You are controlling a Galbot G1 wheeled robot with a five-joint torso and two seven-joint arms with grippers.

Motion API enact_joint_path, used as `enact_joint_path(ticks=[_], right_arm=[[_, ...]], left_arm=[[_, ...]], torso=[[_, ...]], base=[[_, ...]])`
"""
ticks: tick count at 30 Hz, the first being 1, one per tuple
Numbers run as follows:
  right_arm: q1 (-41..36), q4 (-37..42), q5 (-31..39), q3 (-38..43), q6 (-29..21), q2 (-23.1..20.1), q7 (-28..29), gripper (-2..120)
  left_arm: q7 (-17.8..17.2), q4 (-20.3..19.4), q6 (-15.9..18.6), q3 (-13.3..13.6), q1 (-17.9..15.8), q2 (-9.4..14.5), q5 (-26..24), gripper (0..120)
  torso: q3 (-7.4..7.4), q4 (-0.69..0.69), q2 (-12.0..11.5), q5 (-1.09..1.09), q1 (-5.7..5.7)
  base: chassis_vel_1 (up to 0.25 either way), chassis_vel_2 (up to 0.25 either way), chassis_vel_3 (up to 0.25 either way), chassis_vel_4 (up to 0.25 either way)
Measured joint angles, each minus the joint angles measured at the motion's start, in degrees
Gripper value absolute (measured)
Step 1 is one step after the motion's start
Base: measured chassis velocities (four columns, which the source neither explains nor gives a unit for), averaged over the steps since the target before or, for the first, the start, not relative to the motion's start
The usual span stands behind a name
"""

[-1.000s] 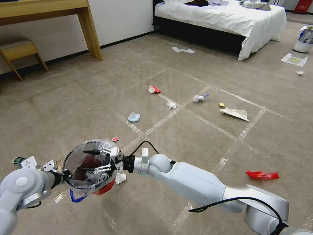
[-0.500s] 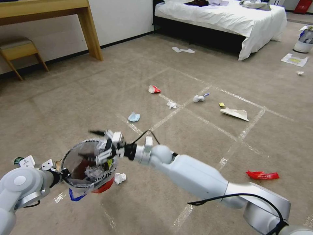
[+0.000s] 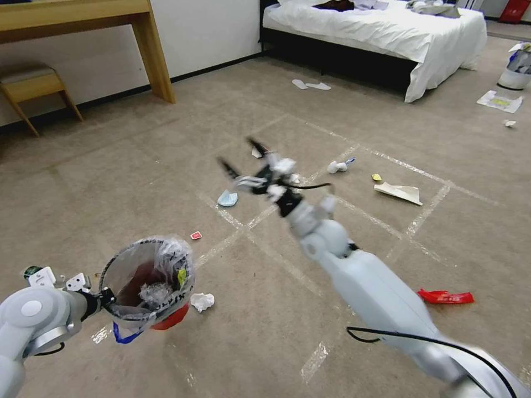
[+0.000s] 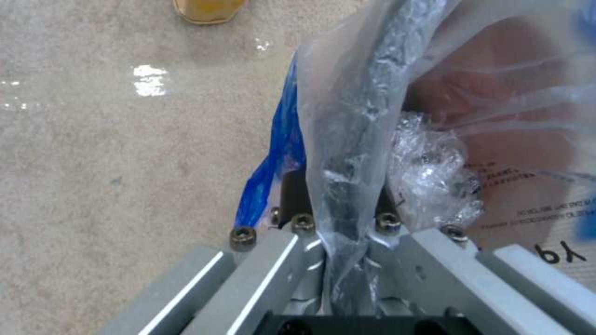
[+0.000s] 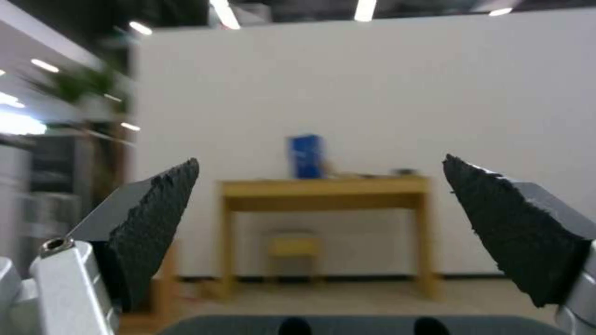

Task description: Pick up the trash bin and place the garbage on the floor into it.

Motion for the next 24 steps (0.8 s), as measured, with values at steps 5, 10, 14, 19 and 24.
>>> enact_joint_path(ticks=[5,10,14,19,24], right_arm=[[-10.4,2.1,-5.3,8.9,2.3,-1.6,2.0,100],[-18.5,4.5,-11.5,17.5,5.3,0.1,6.0,100],[-28.4,8.7,-16.7,26.7,7.2,3.9,10.3,100],[-36.3,10.2,-25.6,33.7,11.7,8.5,14.9,100],[-42.5,12.8,-29.3,40.0,15.0,13.8,16.0,100]], left_arm=[[-0.1,-0.8,0.0,-0.3,0.4,-0.8,0.1,1],[-0.1,-1.2,0.0,-0.6,1.0,-1.2,0.5,1],[-0.3,-1.7,0.1,-1.4,1.4,-1.7,0.6,1],[0.1,-3.0,0.3,-1.6,2.7,-2.6,1.9,1],[0.4,-3.8,0.4,-2.1,3.3,-4.5,3.0,1]], torso=[[0.00,-0.03,0.0,0.01,0.00],[-0.01,0.01,0.0,0.00,0.00],[-0.01,0.00,0.0,-0.01,0.00],[-0.01,-0.02,0.0,-0.01,0.00],[-0.01,-0.01,0.0,-0.02,0.00]], base=[[0.000,0.000,0.000,0.000],[0.000,0.000,0.000,0.000],[0.000,0.000,0.000,0.000],[0.000,0.000,0.000,0.000],[0.000,0.000,0.000,0.000]])
